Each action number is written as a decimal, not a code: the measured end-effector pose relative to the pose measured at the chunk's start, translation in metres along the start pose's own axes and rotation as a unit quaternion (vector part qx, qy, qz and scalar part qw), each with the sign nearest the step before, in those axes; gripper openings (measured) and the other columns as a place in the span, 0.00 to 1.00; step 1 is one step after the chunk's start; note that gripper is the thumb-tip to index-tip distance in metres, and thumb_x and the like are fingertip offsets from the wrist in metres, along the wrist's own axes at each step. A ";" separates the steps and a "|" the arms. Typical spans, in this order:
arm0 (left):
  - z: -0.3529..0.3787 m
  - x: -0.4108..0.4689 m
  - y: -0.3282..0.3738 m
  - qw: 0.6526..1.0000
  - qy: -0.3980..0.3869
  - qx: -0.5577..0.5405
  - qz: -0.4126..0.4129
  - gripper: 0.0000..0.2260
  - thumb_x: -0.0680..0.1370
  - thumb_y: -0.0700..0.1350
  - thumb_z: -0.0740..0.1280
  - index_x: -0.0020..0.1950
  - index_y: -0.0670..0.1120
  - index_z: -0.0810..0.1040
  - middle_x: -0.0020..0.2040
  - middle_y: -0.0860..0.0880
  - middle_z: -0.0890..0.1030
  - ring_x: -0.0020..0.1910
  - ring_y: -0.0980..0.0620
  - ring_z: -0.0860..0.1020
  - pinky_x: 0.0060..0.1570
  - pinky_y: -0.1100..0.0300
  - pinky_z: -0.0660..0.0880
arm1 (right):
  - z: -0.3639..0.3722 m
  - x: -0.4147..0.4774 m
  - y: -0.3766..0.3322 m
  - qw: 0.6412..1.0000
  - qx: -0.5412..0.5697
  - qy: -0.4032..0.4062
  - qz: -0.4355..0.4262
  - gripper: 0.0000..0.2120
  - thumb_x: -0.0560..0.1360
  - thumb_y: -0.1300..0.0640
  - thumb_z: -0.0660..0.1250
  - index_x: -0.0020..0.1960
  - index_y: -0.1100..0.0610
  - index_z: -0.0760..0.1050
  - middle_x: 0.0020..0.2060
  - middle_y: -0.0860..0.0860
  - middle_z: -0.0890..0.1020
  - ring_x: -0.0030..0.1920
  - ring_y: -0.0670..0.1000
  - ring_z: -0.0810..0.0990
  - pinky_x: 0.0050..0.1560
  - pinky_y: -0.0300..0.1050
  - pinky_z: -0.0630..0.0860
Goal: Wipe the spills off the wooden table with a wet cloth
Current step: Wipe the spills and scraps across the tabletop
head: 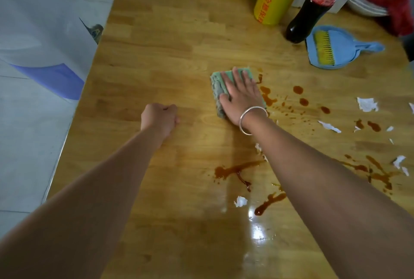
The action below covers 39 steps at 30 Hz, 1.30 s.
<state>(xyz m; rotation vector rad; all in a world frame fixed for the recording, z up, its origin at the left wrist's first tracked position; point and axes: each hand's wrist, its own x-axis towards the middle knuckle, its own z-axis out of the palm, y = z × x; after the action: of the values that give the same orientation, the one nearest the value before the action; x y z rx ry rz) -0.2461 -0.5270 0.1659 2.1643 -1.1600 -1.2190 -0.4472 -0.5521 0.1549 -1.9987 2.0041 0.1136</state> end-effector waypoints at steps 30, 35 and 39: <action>0.054 0.013 0.070 0.998 -0.054 0.030 0.008 0.16 0.75 0.44 0.62 0.28 0.46 0.76 0.15 0.54 0.68 0.19 0.52 0.66 0.25 0.65 0.63 | -0.023 0.051 0.058 0.986 0.038 0.016 0.161 0.27 0.81 0.47 0.43 0.78 0.47 0.37 0.77 0.50 0.37 0.77 0.54 0.36 0.76 0.52 0.36; 0.055 0.012 0.071 0.998 -0.055 0.035 0.005 0.16 0.75 0.45 0.62 0.28 0.46 0.76 0.14 0.54 0.67 0.21 0.50 0.65 0.25 0.64 0.62 | -0.023 0.014 0.109 0.968 0.049 0.036 0.245 0.28 0.81 0.47 0.42 0.78 0.48 0.37 0.77 0.51 0.38 0.77 0.54 0.36 0.75 0.51 0.36; 0.053 0.010 0.073 0.998 -0.057 0.037 -0.005 0.14 0.75 0.45 0.62 0.29 0.46 0.76 0.14 0.54 0.66 0.16 0.53 0.63 0.24 0.65 0.60 | -0.018 -0.014 0.130 0.948 0.066 0.040 0.308 0.29 0.81 0.44 0.43 0.78 0.48 0.38 0.78 0.52 0.39 0.77 0.54 0.37 0.75 0.51 0.36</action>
<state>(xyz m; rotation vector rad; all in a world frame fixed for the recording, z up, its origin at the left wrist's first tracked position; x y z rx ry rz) -0.3218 -0.5739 0.1812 2.1811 -1.2591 -1.3394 -0.5786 -0.5399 0.1548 -1.2555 2.5441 0.0316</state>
